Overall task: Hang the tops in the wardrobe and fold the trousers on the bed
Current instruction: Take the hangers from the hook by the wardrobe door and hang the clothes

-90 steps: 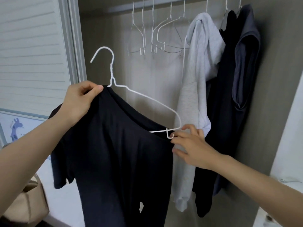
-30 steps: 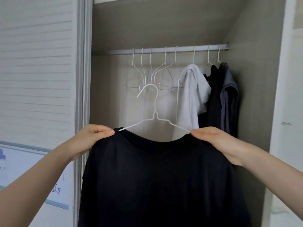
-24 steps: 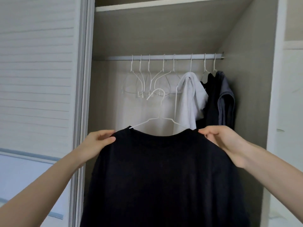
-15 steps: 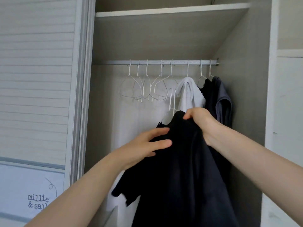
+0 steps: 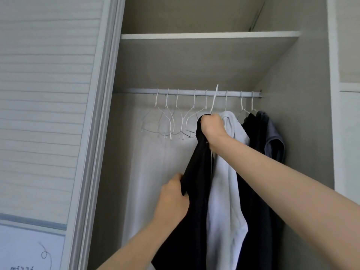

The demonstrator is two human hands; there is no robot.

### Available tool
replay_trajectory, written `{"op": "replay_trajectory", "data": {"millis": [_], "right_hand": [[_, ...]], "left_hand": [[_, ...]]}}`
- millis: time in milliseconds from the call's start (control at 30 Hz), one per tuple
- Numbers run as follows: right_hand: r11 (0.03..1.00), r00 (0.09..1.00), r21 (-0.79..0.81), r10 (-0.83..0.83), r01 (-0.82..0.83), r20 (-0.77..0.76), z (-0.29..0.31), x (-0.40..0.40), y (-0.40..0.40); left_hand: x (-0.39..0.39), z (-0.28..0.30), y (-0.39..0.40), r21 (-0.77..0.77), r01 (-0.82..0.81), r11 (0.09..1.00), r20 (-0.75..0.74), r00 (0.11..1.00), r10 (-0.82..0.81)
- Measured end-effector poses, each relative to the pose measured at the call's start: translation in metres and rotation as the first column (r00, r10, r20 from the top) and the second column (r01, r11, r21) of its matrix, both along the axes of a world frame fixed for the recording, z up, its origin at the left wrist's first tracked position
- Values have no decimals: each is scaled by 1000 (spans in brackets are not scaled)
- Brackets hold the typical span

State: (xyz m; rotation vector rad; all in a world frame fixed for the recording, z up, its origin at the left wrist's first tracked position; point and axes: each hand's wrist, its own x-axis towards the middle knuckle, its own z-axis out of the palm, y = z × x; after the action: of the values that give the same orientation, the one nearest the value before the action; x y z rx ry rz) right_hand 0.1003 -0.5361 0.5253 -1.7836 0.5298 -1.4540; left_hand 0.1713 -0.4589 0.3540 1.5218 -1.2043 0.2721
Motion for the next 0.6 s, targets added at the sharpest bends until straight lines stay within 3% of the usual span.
{"op": "replay_trajectory", "data": {"millis": [167, 333, 500, 600], "right_hand": [[997, 997, -12, -72, 73, 33, 22, 16, -30], [974, 984, -144, -180, 177, -8, 57, 32, -68], [882, 915, -302, -399, 363, -63, 87, 46, -108], [862, 880, -302, -458, 407, -122, 96, 54, -131]], "left_hand": [[32, 8, -25, -38, -17, 999, 0, 1000, 17], [54, 38, -74, -63, 41, 997, 11, 999, -40], [68, 47, -123, -52, 154, 987, 24, 988, -153], [76, 43, -148, -23, 171, 985, 35, 985, -170]]}}
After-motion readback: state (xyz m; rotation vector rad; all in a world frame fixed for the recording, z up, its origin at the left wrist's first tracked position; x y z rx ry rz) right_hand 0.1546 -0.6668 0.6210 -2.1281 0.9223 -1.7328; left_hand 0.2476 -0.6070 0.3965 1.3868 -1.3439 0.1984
